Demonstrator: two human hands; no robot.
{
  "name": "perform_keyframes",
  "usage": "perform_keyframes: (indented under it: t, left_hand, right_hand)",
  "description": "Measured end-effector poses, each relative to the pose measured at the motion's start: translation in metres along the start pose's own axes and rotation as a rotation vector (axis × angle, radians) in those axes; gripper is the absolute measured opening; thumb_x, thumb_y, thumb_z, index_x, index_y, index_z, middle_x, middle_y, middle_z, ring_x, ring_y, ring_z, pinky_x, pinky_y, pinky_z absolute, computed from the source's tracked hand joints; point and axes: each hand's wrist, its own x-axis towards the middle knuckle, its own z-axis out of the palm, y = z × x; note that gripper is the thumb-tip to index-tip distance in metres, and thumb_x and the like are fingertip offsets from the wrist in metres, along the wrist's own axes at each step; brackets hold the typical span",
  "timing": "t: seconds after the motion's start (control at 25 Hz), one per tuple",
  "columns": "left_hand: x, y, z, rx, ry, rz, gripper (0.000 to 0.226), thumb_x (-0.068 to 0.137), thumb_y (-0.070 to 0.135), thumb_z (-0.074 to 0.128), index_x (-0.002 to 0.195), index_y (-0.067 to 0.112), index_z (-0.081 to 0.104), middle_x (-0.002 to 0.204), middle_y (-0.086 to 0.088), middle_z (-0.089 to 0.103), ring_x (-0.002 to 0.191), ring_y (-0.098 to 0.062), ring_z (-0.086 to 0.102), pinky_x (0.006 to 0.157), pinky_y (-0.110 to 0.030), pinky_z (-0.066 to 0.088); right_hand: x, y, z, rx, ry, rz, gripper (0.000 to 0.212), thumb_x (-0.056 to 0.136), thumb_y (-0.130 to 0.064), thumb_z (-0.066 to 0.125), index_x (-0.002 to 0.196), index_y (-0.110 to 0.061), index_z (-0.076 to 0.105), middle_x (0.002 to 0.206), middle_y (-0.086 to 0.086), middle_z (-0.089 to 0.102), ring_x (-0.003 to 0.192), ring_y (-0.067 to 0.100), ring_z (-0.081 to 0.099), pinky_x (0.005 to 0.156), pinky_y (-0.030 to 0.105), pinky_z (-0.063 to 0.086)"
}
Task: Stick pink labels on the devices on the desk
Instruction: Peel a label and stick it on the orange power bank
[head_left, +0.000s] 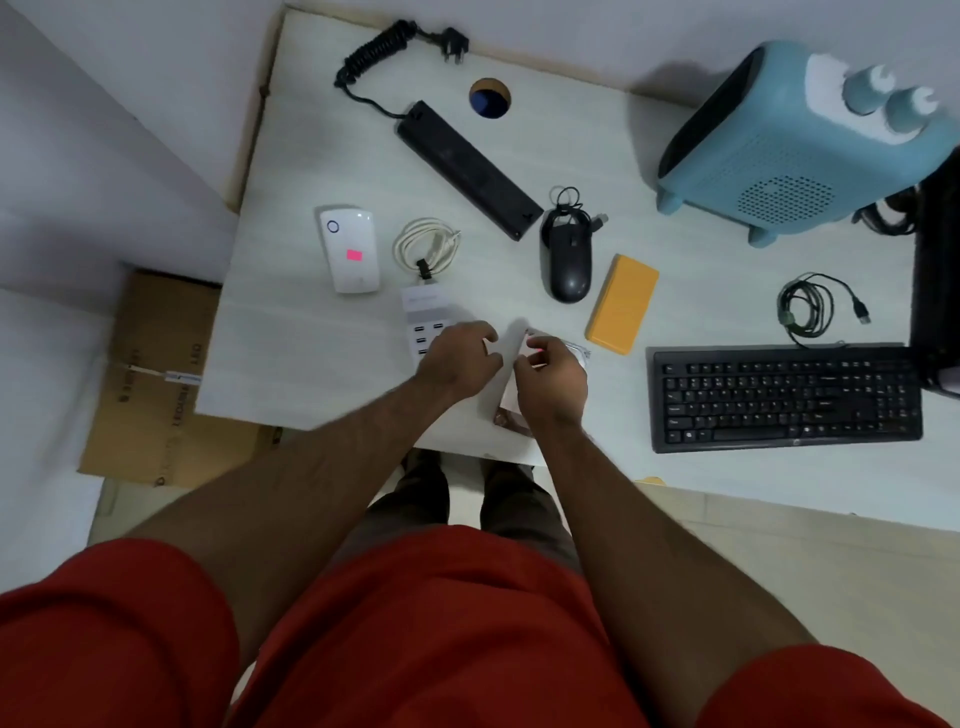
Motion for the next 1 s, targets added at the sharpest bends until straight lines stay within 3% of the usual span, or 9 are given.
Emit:
perform_keyframes:
  t: [0.12,0.44,0.6,0.76,0.84,0.92,1.0]
  left_hand:
    - [0.008,0.025,0.030,0.017,-0.019,0.059,0.036,0.086,0.024,0.065,0.114,0.003,0.061,0.109,-0.017,0.065,0.102,-0.032,0.059,0.077,-0.032,0.041]
    - [0.011,0.041,0.061,-0.001,0.115,-0.167,0.034,0.083,0.010,0.065,0.116,0.005,0.057,0.115,-0.017,0.064,0.105,-0.034,0.059,0.083,-0.035,0.047]
    - [0.009,0.053,0.054,-0.139,0.133,-0.231,0.030,0.082,0.008,0.068,0.112,0.010,0.064,0.107,-0.012,0.068,0.096,-0.027,0.064,0.076,-0.024,0.045]
    - [0.013,0.070,0.038,-0.172,0.161,-0.253,0.018,0.086,0.014,0.067,0.102,0.010,0.073,0.103,-0.010,0.071,0.095,-0.024,0.065,0.078,-0.025,0.047]
    - [0.016,0.081,0.032,-0.207,0.154,-0.272,0.015,0.087,0.012,0.065,0.097,0.007,0.074,0.100,-0.010,0.071,0.094,-0.024,0.065,0.080,-0.028,0.050]
    - [0.018,0.088,0.027,-0.278,0.144,-0.303,0.013,0.087,0.010,0.063,0.092,0.007,0.074,0.096,-0.012,0.072,0.092,-0.027,0.067,0.081,-0.034,0.055]
    - [0.017,0.093,0.025,-0.344,0.150,-0.336,0.011,0.086,0.010,0.062,0.087,0.009,0.073,0.093,-0.013,0.072,0.089,-0.031,0.068,0.080,-0.041,0.058]
  right_hand:
    - [0.003,0.027,-0.014,-0.002,0.072,0.000,0.028,0.088,-0.023,0.062,0.116,-0.019,0.067,0.105,-0.001,0.070,0.092,0.019,0.065,0.078,0.031,0.052]
    - [0.023,0.064,-0.023,0.032,-0.016,-0.041,0.041,0.083,-0.014,0.066,0.124,-0.016,0.060,0.110,0.003,0.064,0.097,0.020,0.061,0.086,0.036,0.053]
    - [0.032,0.060,-0.033,0.091,-0.063,-0.058,0.050,0.085,-0.027,0.068,0.132,-0.018,0.054,0.120,0.004,0.064,0.107,0.023,0.062,0.091,0.041,0.054]
    - [0.049,0.051,-0.047,0.083,-0.197,-0.041,0.058,0.085,-0.038,0.066,0.138,-0.020,0.050,0.124,0.009,0.062,0.113,0.028,0.060,0.094,0.046,0.052]
    - [0.057,0.048,-0.055,0.159,-0.261,-0.055,0.050,0.081,-0.039,0.067,0.127,-0.023,0.059,0.116,0.007,0.065,0.106,0.028,0.063,0.090,0.047,0.055]
    - [0.064,0.040,-0.065,0.268,-0.334,-0.074,0.020,0.084,-0.027,0.068,0.104,-0.023,0.067,0.098,0.002,0.068,0.094,0.026,0.066,0.082,0.046,0.058]
    - [0.068,0.032,-0.075,0.359,-0.392,-0.087,0.003,0.091,-0.018,0.067,0.088,-0.018,0.068,0.080,0.002,0.066,0.077,0.024,0.065,0.064,0.035,0.057]
